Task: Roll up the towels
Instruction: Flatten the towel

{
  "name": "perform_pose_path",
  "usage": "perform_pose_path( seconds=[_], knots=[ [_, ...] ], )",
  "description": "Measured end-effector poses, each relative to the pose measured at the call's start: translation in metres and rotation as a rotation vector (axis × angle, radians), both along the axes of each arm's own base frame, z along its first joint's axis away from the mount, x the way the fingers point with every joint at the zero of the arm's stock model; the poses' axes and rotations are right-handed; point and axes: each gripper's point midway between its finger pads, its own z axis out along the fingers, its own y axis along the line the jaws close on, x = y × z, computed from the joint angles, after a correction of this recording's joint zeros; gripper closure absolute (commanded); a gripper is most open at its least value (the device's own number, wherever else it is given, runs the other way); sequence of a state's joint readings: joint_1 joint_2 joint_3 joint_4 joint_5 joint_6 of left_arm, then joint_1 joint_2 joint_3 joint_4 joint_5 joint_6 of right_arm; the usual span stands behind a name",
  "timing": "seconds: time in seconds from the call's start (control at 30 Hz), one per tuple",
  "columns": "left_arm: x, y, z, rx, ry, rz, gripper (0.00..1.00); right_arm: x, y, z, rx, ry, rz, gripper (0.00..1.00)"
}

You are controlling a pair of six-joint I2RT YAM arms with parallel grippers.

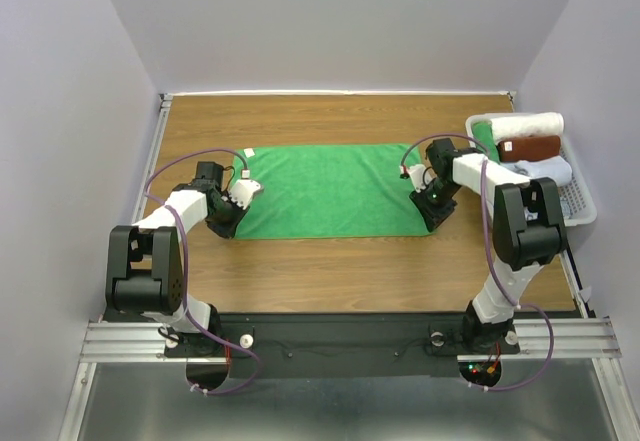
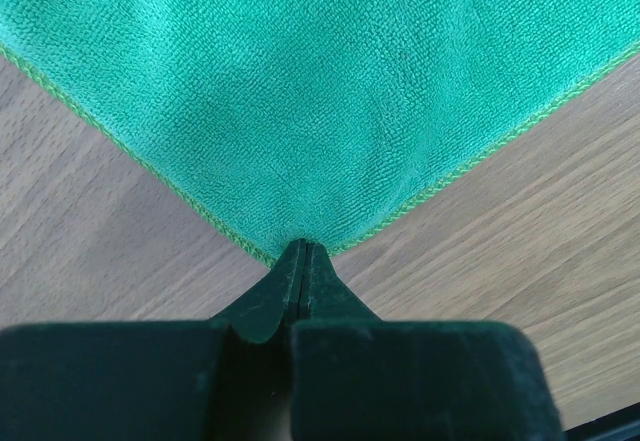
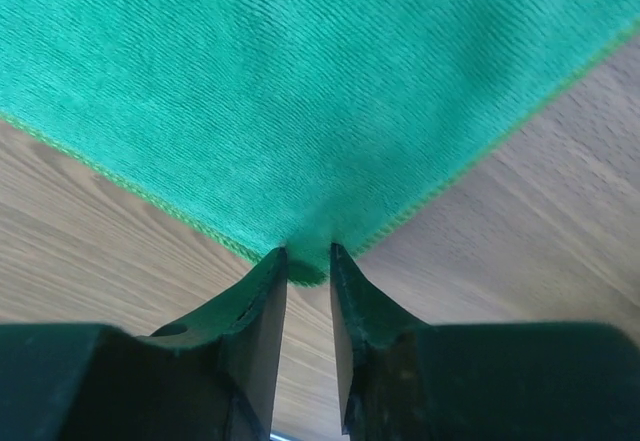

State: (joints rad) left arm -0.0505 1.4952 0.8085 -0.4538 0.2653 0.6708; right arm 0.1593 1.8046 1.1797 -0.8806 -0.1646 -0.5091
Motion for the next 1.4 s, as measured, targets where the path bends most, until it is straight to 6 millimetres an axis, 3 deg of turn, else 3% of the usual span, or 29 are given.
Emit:
perform_pose_path(
  seconds=[0.23, 0.4, 0.73, 1.0, 1.3, 1.4],
  knots=[
    [0.000, 0.000, 0.000, -0.002, 0.005, 0.006, 1.00, -0.002, -0.004, 0.006, -0.017, -0.025, 0.016, 0.69],
    [0.001, -0.001, 0.000, -0.009, 0.020, 0.014, 1.00, -0.014, -0.007, -0.003, -0.025, 0.007, 0.024, 0.69],
    [-0.001, 0.003, -0.001, -0.025, 0.019, 0.030, 1.00, -0.009, -0.018, -0.007, -0.098, -0.029, 0.026, 0.71],
    [-0.009, 0.029, -0.002, 0.004, -0.012, 0.073, 1.00, -0.010, -0.019, -0.007, -0.112, -0.068, 0.045, 0.71],
    [-0.015, 0.036, -0.002, 0.039, 0.000, 0.027, 1.00, -0.016, -0.013, -0.004, -0.085, -0.080, 0.101, 0.71],
    [-0.020, 0.038, -0.002, 0.048, 0.018, 0.009, 0.94, -0.020, -0.007, -0.004, -0.074, -0.070, 0.129, 0.70]
  ],
)
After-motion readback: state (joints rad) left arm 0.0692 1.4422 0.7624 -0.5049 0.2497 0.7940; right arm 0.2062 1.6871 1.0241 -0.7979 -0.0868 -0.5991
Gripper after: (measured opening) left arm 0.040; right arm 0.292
